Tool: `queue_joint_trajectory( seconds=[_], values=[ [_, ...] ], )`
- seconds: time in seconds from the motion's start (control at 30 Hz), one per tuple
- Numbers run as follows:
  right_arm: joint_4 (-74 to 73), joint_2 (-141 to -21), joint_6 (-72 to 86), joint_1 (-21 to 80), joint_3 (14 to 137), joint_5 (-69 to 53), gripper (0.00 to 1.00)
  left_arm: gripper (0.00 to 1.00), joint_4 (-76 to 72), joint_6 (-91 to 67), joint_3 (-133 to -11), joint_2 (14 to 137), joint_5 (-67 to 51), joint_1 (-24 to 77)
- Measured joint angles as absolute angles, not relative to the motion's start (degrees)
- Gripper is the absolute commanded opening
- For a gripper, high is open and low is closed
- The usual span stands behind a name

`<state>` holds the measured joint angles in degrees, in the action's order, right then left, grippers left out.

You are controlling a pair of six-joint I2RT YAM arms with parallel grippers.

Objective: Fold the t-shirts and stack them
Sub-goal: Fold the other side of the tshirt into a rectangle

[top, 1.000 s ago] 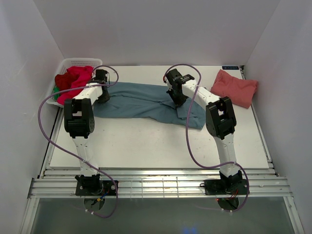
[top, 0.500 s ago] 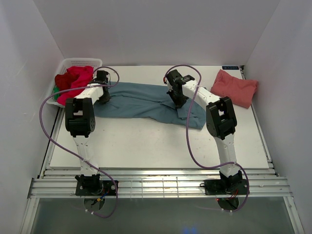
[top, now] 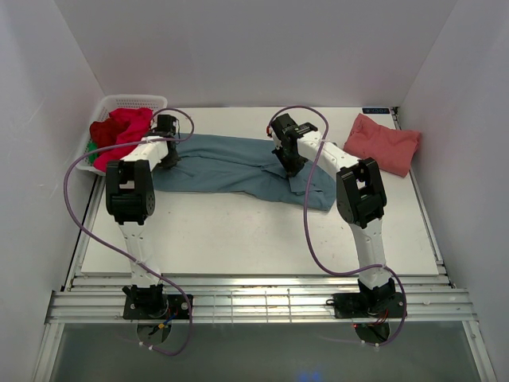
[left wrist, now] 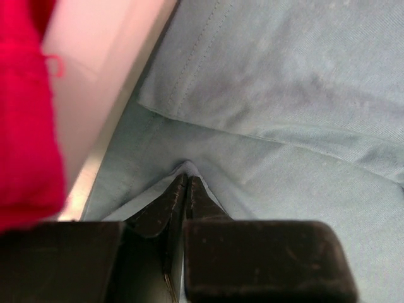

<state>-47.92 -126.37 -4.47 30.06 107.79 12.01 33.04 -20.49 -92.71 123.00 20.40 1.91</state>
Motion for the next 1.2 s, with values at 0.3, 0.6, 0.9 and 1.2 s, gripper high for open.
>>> queue_joint_trajectory(
  seconds=[0.3, 0.6, 0.9, 1.2],
  values=[
    [-47.92, -126.39, -4.49, 30.06, 107.79, 12.01, 0.08, 0.14, 34.37, -20.38, -92.68, 119.98, 21.28, 1.61],
    [-47.94, -126.39, -4.23, 30.02, 108.01, 12.08, 0.08, 0.14, 34.63, -20.47, -92.75, 119.15, 22.90, 1.08],
    [-48.18, -126.39, -2.17, 28.93, 114.06, 13.98, 0.08, 0.13, 34.41, -21.06, -93.17, 119.57, 22.96, -0.10],
    [-48.49, -127.37, -1.96, 26.30, 116.01, 14.70, 0.08, 0.13, 33.76, -21.74, -93.51, 119.72, 22.94, -0.75]
  ],
)
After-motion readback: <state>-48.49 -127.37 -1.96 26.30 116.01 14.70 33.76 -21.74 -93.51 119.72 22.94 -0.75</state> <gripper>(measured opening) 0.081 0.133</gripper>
